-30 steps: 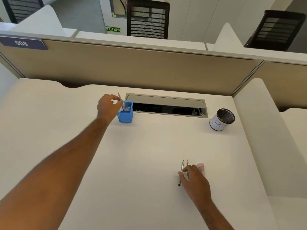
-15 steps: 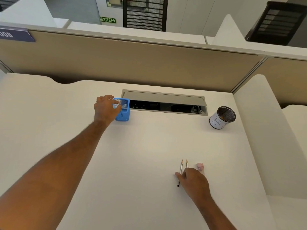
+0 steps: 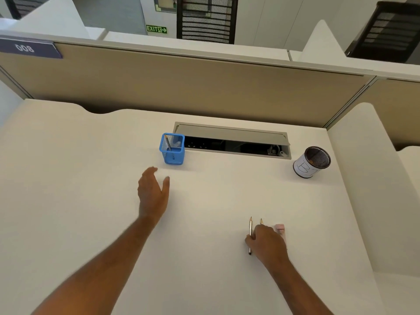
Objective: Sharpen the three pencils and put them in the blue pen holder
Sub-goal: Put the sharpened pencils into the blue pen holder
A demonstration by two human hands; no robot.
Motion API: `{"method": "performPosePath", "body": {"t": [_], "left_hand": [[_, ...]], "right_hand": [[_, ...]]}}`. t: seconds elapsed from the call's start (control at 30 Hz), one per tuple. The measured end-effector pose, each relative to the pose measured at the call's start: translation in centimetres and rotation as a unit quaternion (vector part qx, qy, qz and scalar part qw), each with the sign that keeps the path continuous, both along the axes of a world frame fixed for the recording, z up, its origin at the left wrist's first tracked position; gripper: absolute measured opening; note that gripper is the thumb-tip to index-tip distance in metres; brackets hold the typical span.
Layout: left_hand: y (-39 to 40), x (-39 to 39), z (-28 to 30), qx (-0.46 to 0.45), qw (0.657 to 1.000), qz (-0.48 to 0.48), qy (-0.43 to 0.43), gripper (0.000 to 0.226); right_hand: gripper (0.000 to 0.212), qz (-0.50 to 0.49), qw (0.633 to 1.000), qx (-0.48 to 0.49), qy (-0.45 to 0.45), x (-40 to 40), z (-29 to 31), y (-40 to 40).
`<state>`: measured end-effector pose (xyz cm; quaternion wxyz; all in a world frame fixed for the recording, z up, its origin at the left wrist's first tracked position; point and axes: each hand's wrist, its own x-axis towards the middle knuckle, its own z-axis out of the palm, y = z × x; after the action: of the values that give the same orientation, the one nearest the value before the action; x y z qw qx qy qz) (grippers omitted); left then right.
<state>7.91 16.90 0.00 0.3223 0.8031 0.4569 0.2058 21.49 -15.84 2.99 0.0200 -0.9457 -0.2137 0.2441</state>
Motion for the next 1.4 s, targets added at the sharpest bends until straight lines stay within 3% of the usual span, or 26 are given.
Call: {"method": "performPosePath", "body": {"t": [0.1,0.2,0.37,0.47,0.53,0.73,0.83,1.03,1.4], "left_hand": [[-3.2,-1.8,-2.4,0.006,0.998,-0.051,0.039,0.057],[-5.1,-2.3,-4.1,0.047,0.985,-0.135,0.092,0.074],[-5.8,-1.9,-5.0,0.084,0.957,-0.218,0.169,0.084],[-6.0,-1.8,-5.2,0.131,0.941,-0.235,0.203,0.077],[-6.2,-1.8,-5.2,0.147,0.938,-0.231,0.214,0.074],[-6.4,-2.0,-4.8,0.144,0.936,-0.227,0.228,0.075],[-6.6,-2.0,-4.6,0.134,0.938,-0.223,0.230,0.075],[-6.6,-2.1,-4.4,0.128,0.940,-0.219,0.227,0.075],[-6.6,-2.1,-4.5,0.122,0.943,-0.215,0.221,0.075]], "right_hand": [[0.024,-0.037,0.998,0.023,0.034,0.0,0.1,0.5],[0.025,-0.101,0.984,0.123,0.079,0.5,0.8,1.6],[0.013,-0.137,0.931,0.308,0.137,2.0,2.7,5.3],[0.018,-0.138,0.883,0.401,0.201,3.2,3.9,8.1],[0.024,-0.121,0.869,0.430,0.212,3.9,4.9,10.2],[0.008,-0.069,0.867,0.447,0.210,6.2,7.4,17.8],[0.014,-0.058,0.852,0.478,0.207,7.0,8.3,21.7],[0.011,0.002,0.870,0.487,0.082,8.1,7.9,28.4],[0.023,0.139,0.934,0.329,-0.014,7.8,3.4,33.2]]}}
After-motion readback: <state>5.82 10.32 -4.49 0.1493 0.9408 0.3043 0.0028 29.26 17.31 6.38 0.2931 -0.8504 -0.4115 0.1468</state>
